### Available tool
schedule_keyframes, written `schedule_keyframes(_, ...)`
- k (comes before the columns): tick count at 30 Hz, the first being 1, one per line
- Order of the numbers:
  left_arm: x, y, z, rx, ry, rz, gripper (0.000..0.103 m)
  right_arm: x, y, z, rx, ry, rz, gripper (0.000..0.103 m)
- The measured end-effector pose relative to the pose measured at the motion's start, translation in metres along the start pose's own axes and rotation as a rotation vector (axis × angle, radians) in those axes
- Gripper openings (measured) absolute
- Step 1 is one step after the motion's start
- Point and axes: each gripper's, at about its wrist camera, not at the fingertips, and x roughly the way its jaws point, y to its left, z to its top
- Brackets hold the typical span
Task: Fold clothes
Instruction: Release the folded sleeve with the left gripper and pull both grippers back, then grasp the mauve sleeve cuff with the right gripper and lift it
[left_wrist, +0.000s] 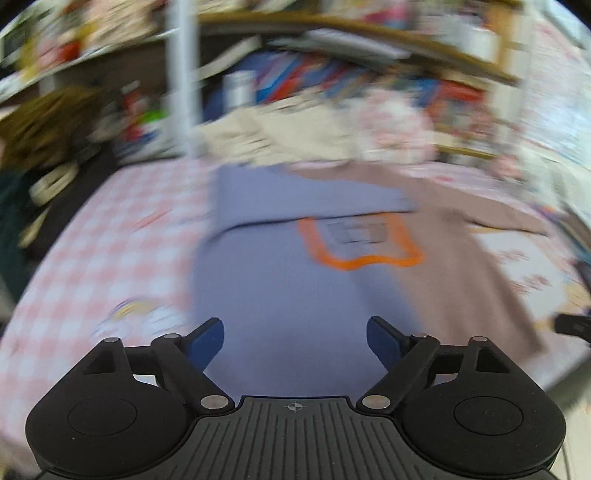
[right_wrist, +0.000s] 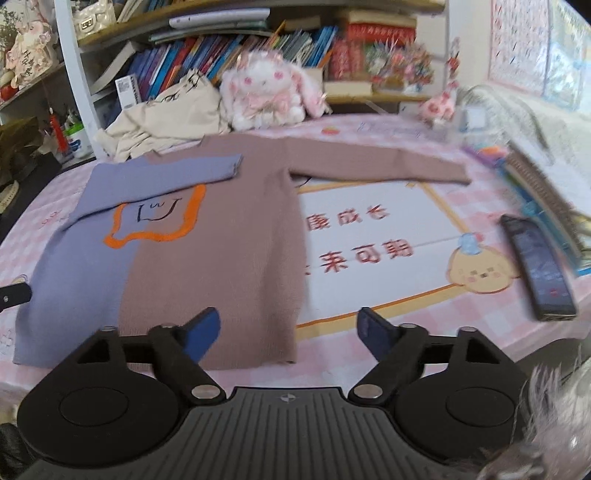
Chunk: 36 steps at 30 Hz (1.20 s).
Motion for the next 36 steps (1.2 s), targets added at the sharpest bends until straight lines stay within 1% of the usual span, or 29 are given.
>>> schedule_keyframes(1,0.000,-0.010,0.001,0.039,-0.008,-0.043,0.100,-0.004,0.000,-0.002,-0.007,-0.007,-0.013,0.091)
schedule_keyframes(3,0.003,-0.029,0.004,0.119,-0.014,-0.110,0.101,-0.012,-0.003,-0.006,-0.013,-0.018,-0.038,0.097)
schedule_keyframes(4,0.004,-0.038,0.005,0.157,-0.016,-0.134,0.101,-0.016,-0.005,-0.009,-0.016,-0.023,-0.050,0.098)
schedule_keyframes(8,0.011,-0.068,0.006,0.271,-0.016,-0.181,0.101,-0.026,-0.015,-0.016,0.002,-0.036,-0.099,0.101)
schedule_keyframes(11,0.017,-0.079,0.007,0.313,-0.019,-0.206,0.101,-0.024,-0.027,-0.016,0.039,-0.033,-0.122,0.102)
schedule_keyframes(14,0.020,-0.084,0.009,0.316,-0.021,-0.214,0.101,-0.017,-0.038,-0.013,0.067,-0.023,-0.138,0.103)
schedule_keyframes(18,0.027,-0.087,0.013,0.285,-0.012,-0.194,0.101,-0.002,-0.053,-0.002,0.080,-0.014,-0.152,0.103)
schedule_keyframes(24,0.042,-0.098,0.026,0.218,-0.030,-0.125,0.101,0.024,-0.084,0.021,0.104,-0.032,-0.149,0.103)
schedule_keyframes(28,0.058,-0.117,0.036,0.170,-0.046,-0.054,0.101,0.046,-0.110,0.040,0.093,-0.028,-0.127,0.103)
schedule_keyframes(30,0.063,-0.129,0.039,0.156,-0.034,-0.022,0.101,0.057,-0.124,0.050,0.078,-0.024,-0.124,0.103)
schedule_keyframes(34,0.075,-0.153,0.045,0.128,-0.009,0.041,0.101,0.078,-0.155,0.066,0.064,-0.045,-0.102,0.103)
schedule_keyframes(36,0.080,-0.164,0.047,0.114,0.002,0.071,0.101,0.090,-0.171,0.074,0.070,-0.032,-0.086,0.103)
